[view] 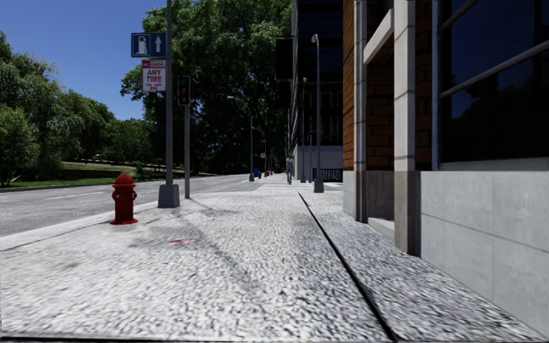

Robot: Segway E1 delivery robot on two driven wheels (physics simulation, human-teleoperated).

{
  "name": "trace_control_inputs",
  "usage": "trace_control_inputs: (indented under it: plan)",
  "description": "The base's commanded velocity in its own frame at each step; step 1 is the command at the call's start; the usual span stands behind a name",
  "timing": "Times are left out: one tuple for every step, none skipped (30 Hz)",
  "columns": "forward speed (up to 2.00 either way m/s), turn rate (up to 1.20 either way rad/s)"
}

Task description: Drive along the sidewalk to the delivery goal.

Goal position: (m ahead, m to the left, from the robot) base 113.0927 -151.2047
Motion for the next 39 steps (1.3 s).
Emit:
trace_control_inputs:
  plan:
    - [2.00, 0.00]
    - [2.00, 0.00]
    - [2.00, 0.00]
    - [2.00, 0.00]
    - [2.00, 0.00]
    - [2.00, 0.00]
    - [2.00, 0.00]
    - [2.00, 0.00]
    - [2.00, 0.00]
    - [2.00, 0.00]
    - [2.00, 0.00]
    - [2.00, 0.00]
    - [2.00, 0.00]
    - [2.00, 0.00]
    - [2.00, 0.00]
    - [2.00, 0.00]
    - [2.00, 0.00]
    - [2.00, 0.00]
    - [2.00, 0.00]
    - [2.00, 0.00]
    - [2.00, 0.00]
    - [2.00, 0.00]
    - [2.00, 0.00]
    - [2.00, 0.00]
    - [2.00, 0.00]
    - [2.00, 0.00]
    - [2.00, 0.00]
    - [2.00, 0.00]
    - [2.00, 0.00]
    - [2.00, 0.00]
    - [2.00, 0.00]
    - [2.00, 0.00]
    - [2.00, 0.00]
    - [2.00, 0.00]
    - [2.00, 0.00]
    - [2.00, 0.00]
    - [2.00, 0.00]
    - [2.00, 0.00]
    - [2.00, 0.00]
